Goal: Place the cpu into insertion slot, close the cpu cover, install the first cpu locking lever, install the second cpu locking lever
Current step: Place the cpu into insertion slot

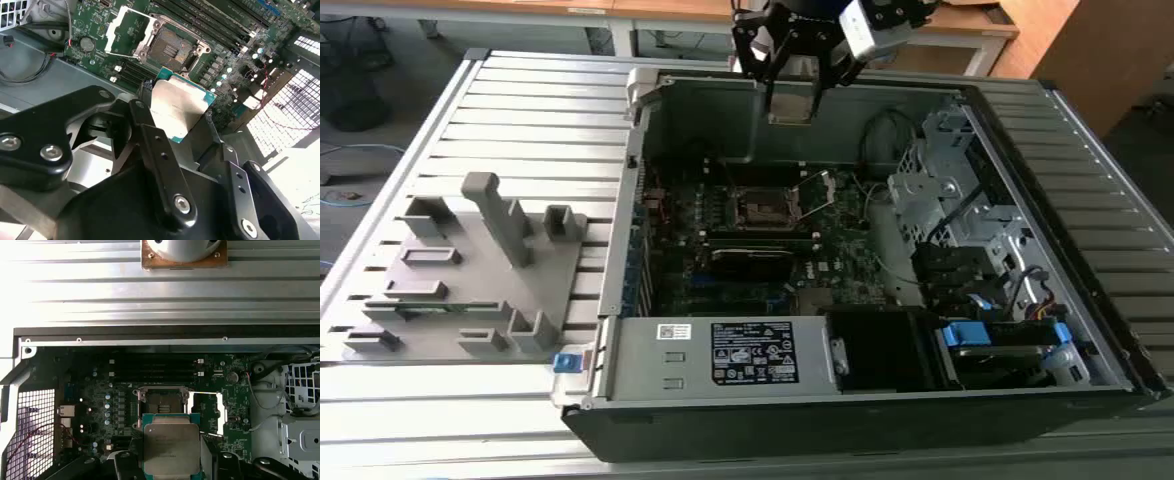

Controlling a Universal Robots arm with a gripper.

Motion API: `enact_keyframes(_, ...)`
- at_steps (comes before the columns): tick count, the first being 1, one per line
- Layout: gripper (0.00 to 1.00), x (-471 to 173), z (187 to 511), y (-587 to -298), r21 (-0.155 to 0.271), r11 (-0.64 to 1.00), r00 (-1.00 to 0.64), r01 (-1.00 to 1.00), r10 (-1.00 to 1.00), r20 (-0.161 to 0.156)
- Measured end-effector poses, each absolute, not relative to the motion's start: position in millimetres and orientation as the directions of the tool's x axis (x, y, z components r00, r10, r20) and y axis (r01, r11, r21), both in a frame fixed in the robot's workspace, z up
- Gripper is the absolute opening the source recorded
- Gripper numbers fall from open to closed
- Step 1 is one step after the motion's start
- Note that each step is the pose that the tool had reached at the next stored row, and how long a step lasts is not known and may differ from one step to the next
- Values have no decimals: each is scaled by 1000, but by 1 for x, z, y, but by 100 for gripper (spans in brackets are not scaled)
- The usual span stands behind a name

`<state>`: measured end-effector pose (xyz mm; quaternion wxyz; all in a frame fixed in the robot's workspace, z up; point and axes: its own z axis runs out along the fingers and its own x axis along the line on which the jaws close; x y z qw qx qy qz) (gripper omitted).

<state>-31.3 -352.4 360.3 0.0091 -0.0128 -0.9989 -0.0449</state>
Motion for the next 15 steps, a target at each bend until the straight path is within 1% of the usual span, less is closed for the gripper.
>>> enact_keyframes(15,54,-31,359,-352,89,996,-1000,26,25,19)
